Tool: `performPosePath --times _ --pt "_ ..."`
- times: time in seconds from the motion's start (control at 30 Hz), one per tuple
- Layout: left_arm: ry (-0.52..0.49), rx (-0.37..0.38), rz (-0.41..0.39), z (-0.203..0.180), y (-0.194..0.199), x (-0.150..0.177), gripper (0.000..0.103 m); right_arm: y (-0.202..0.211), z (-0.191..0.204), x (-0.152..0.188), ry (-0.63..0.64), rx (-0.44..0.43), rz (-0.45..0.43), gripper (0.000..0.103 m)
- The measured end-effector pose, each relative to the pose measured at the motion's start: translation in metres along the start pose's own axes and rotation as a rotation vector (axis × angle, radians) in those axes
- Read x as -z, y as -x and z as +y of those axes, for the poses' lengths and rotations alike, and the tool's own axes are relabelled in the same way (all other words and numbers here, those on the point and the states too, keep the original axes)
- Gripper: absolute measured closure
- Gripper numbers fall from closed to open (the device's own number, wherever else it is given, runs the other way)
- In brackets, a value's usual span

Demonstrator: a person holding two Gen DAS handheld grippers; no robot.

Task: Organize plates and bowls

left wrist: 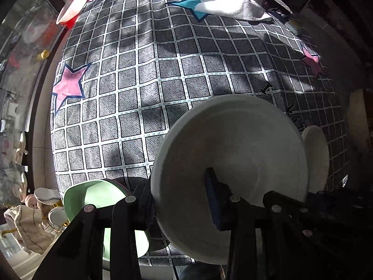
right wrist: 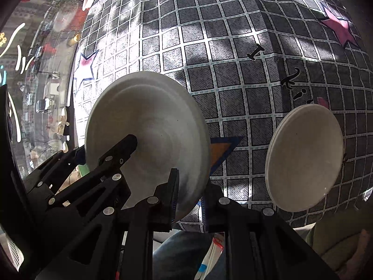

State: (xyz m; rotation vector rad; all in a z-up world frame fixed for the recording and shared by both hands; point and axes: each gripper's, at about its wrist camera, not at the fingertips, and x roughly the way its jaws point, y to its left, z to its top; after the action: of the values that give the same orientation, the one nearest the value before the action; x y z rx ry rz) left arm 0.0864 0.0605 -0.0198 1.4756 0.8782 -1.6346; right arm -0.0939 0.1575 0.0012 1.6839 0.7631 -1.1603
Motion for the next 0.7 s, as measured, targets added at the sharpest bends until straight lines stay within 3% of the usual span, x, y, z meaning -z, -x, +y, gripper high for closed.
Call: performPosePath --times 0.13,0.43,0.7 --pt "-0.053 -0.005 -0.027 -0.032 0.003 -0.019 0.062 0.013 -0.005 0.008 -0.026 -0.018 -0.002 0.082" --pt "-0.18 0.029 0.02 -0.12 -0.021 -0.022 0.062 0.022 -0.052 0.01 -0.116 0.039 -0.003 0.082" --pt "-0.224 0.026 0.09 -0.168 -0.052 -0.021 0.063 0.016 -0.1 0.018 -0.163 0.078 0.016 0.082"
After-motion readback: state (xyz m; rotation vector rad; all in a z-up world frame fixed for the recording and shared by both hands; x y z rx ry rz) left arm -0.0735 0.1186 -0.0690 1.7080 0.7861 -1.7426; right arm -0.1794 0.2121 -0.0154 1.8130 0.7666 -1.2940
